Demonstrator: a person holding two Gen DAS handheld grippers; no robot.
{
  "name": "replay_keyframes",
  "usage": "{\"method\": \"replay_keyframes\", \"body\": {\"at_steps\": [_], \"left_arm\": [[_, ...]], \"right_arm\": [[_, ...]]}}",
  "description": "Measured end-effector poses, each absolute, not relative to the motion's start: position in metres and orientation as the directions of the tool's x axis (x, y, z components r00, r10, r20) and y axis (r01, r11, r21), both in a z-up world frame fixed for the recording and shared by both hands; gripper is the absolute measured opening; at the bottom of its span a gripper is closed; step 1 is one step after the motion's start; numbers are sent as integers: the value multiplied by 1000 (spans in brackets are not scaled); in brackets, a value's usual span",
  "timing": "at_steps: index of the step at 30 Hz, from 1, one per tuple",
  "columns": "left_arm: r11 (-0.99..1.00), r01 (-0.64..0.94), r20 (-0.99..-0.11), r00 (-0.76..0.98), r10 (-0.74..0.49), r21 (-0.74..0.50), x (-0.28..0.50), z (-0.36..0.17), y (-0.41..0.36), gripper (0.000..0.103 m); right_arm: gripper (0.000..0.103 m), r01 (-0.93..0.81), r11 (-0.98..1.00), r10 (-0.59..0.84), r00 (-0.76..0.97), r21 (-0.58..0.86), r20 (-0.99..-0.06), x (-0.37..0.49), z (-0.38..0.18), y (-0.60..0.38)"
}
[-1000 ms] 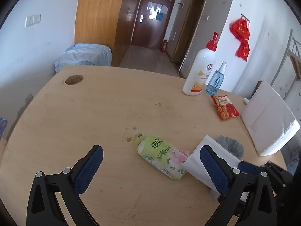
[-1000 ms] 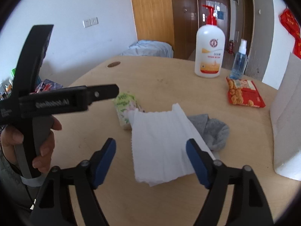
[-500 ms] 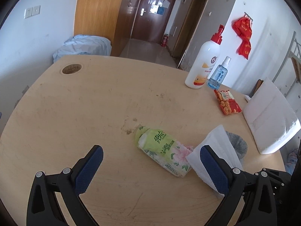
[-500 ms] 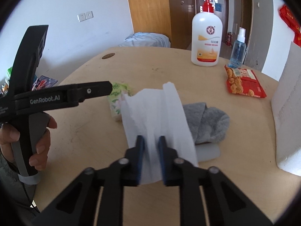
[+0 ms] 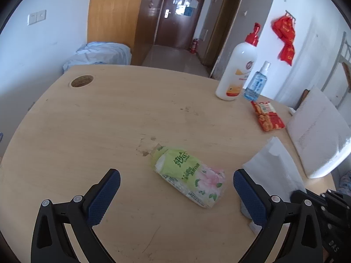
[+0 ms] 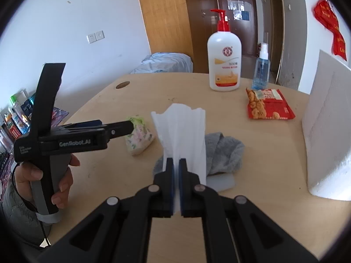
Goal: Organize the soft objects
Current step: 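Lift the white tissue with the right gripper while the left grasps the green tissue pack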
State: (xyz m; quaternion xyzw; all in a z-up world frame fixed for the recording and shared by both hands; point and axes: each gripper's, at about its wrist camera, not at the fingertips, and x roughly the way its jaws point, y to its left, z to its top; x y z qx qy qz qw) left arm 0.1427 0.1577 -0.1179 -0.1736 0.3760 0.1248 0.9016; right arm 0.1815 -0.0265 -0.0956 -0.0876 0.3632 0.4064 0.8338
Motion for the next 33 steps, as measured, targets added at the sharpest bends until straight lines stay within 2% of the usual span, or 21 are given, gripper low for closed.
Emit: {"method": "replay_keyframes", "body": {"at_steps": [5, 11, 14, 17, 19, 20, 22, 24, 25, 28, 33], "left_arm": [[909, -373, -746, 655, 117, -184, 154, -125, 152, 100], [908, -393, -772, 619, 143, -147, 162, -132, 150, 92], [909, -394, -773, 617, 149, -139, 164, -133, 149, 85], [910, -389, -775, 616, 143, -142, 166, -134, 148, 72], [913, -380, -782, 611, 126, -149, 167, -137, 147, 56], [914, -375, -785, 608, 118, -153, 168, -138, 147, 51], [917, -373, -784, 608, 125, -143, 168, -138, 145, 31], [917, -359, -782, 616, 94, -172, 168, -138, 146, 26], [916, -360, -779, 620, 93, -177, 167, -138, 147, 18], [918, -357, -768, 633, 101, -173, 165, -135, 147, 13], [922, -344, -750, 653, 100, -177, 160, -129, 146, 12]], "right_arm": [[6, -743, 648, 630, 402, 165, -665, 182, -94, -29], [6, -743, 644, 645, 398, 183, -653, 183, -93, -33], [6, -742, 643, 650, 398, 190, -648, 182, -91, -36], [6, -742, 642, 652, 397, 192, -646, 182, -91, -36], [6, -742, 643, 652, 399, 191, -645, 182, -91, -36], [6, -742, 643, 651, 399, 190, -645, 182, -91, -36], [6, -741, 644, 651, 400, 190, -645, 181, -91, -36], [6, -740, 646, 648, 402, 187, -646, 180, -91, -36], [6, -740, 646, 647, 403, 185, -647, 180, -91, -36], [6, -740, 647, 647, 406, 184, -646, 178, -90, -36], [6, -738, 651, 643, 411, 178, -647, 178, -89, -37]]}}
